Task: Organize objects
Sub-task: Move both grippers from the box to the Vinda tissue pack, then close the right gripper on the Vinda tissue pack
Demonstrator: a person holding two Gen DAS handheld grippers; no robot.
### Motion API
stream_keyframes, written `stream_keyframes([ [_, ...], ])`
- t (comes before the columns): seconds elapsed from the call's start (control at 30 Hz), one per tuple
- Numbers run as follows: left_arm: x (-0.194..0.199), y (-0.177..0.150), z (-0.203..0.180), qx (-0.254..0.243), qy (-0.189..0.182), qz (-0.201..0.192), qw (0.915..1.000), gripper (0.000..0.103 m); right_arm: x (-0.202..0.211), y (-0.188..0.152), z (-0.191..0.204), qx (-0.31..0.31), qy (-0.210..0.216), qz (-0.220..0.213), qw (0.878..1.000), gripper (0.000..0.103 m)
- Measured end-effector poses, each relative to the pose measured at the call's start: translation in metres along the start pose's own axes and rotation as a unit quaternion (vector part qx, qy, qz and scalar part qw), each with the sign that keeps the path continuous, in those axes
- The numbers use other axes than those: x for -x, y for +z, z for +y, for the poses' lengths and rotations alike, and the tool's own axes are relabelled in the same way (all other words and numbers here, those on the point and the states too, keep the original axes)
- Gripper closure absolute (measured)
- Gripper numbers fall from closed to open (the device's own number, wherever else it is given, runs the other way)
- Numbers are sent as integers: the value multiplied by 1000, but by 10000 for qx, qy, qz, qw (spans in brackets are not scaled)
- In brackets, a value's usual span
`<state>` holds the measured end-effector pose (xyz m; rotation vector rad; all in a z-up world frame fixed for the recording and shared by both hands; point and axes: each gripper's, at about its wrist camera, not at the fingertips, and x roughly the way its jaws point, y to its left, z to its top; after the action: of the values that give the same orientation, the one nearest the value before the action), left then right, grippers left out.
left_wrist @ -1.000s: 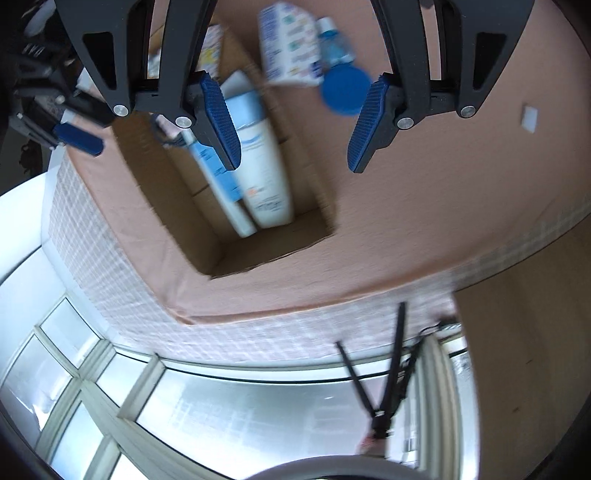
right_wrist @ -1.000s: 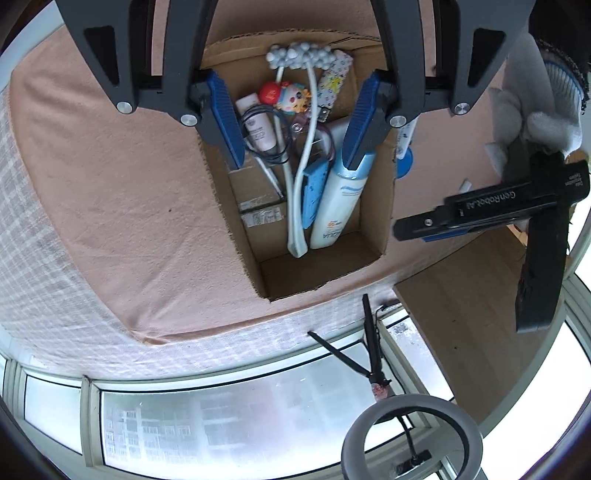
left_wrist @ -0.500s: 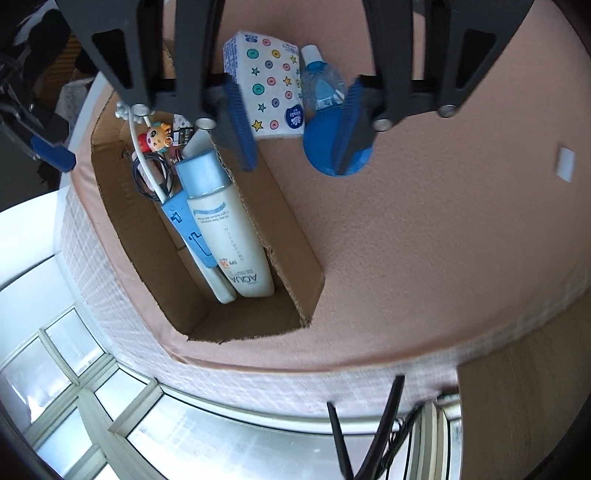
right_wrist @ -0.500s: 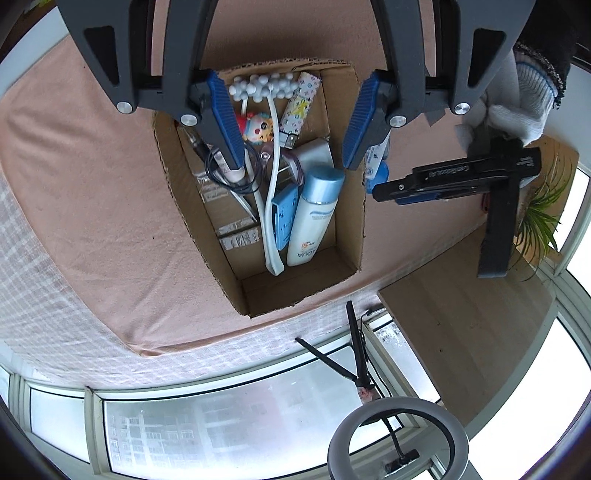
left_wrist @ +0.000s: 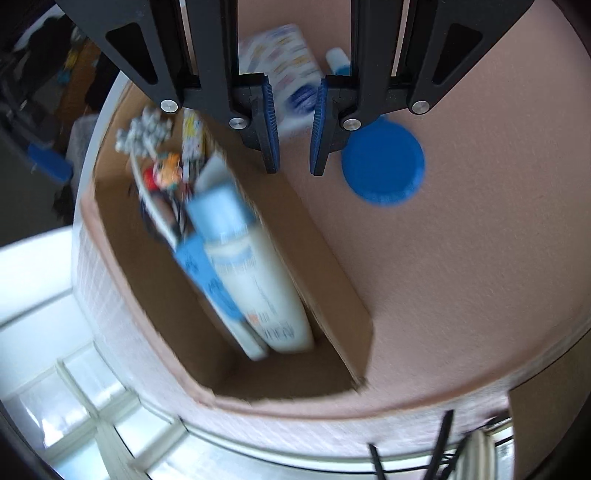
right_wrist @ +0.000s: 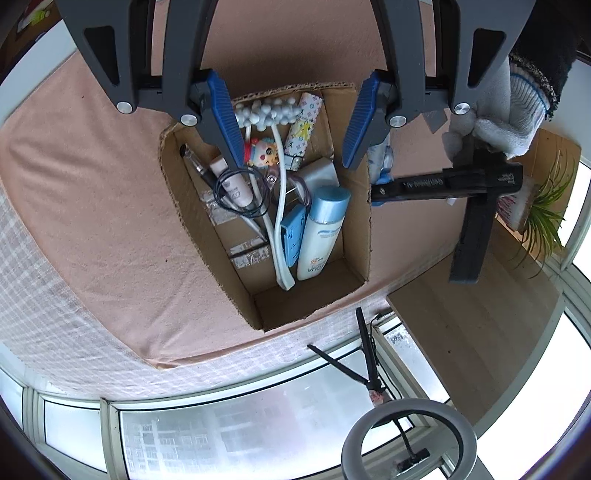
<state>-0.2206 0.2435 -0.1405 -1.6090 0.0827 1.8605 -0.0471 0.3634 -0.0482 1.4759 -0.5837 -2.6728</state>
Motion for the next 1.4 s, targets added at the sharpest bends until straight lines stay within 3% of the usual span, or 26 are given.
stream_keyframes([
  [0.2, -1, -33, -13, -306, -10, 120, 9995, 86, 0, -7, 13, 105, 93, 57, 9999, 52],
  [0.47, 11, -78, -20, -702, 408, 58, 9967, 83, 0, -24, 39, 304, 332, 233, 9987, 52],
  [0.57, 21, -93, -11, -550, 430, -59, 9975, 83, -2, -36, 51, 420, 412, 358, 9976, 52],
  [0.67, 36, -109, 6, -180, 601, -412, 9972, 84, -9, -48, 61, 559, 443, 526, 9961, 52],
  [0.8, 56, -133, 31, 446, 231, -749, 9959, 84, -23, -64, 70, 596, 509, 780, 9939, 52],
  [0.9, 62, -146, 35, 644, 82, -833, 9944, 83, -33, -73, 77, 711, 521, 940, 9917, 52],
  [0.97, 64, -157, 30, 626, 36, -773, 9950, 75, -41, -77, 80, 758, 554, 1072, 9898, 53],
  [1.0, 62, -162, 25, 590, 33, -717, 9957, 62, -46, -79, 82, 769, 601, 1162, 9884, 53],
  [1.07, 58, -170, 9, 498, 8, -715, 9962, 47, -55, -83, 84, 769, 651, 1329, 9860, 59],
  [1.4, 59, -197, 3, 432, -117, -686, 9966, 47, -79, -89, 82, 658, 758, 1739, 9796, 70],
])
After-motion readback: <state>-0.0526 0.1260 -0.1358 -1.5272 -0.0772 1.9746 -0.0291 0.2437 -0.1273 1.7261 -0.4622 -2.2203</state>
